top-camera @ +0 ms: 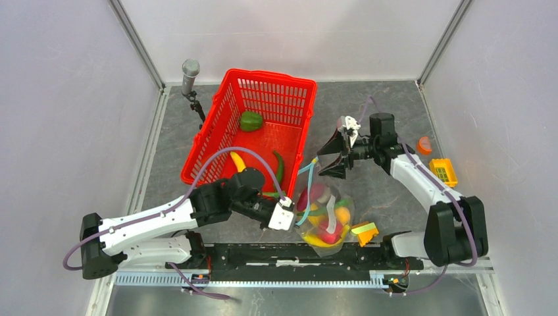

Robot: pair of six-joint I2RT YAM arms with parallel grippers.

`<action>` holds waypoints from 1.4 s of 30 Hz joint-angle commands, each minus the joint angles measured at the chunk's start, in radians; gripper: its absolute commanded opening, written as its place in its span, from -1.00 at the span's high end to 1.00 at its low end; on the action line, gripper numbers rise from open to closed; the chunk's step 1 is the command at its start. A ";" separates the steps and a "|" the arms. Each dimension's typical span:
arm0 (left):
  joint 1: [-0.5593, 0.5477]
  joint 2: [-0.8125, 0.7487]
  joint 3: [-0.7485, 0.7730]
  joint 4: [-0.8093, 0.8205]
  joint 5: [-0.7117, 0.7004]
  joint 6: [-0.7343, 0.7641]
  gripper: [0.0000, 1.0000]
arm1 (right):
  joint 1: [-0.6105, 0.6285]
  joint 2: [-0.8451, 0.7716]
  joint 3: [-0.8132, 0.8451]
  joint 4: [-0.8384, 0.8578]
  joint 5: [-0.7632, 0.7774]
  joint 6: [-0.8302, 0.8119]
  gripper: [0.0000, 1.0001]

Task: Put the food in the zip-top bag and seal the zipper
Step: Zip the zipper food storage bag at the center of the board.

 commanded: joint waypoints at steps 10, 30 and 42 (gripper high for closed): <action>0.000 -0.010 -0.020 0.019 -0.034 -0.012 0.96 | 0.088 0.341 0.377 -1.067 -0.090 -0.981 -0.07; 0.000 -0.085 0.038 0.115 -0.129 -0.098 -0.53 | -0.057 0.038 0.285 -1.055 -0.097 -0.957 1.00; 0.000 -0.004 0.254 0.060 -0.318 -0.233 -0.99 | -0.129 -0.132 0.261 -0.791 -0.022 -0.533 1.00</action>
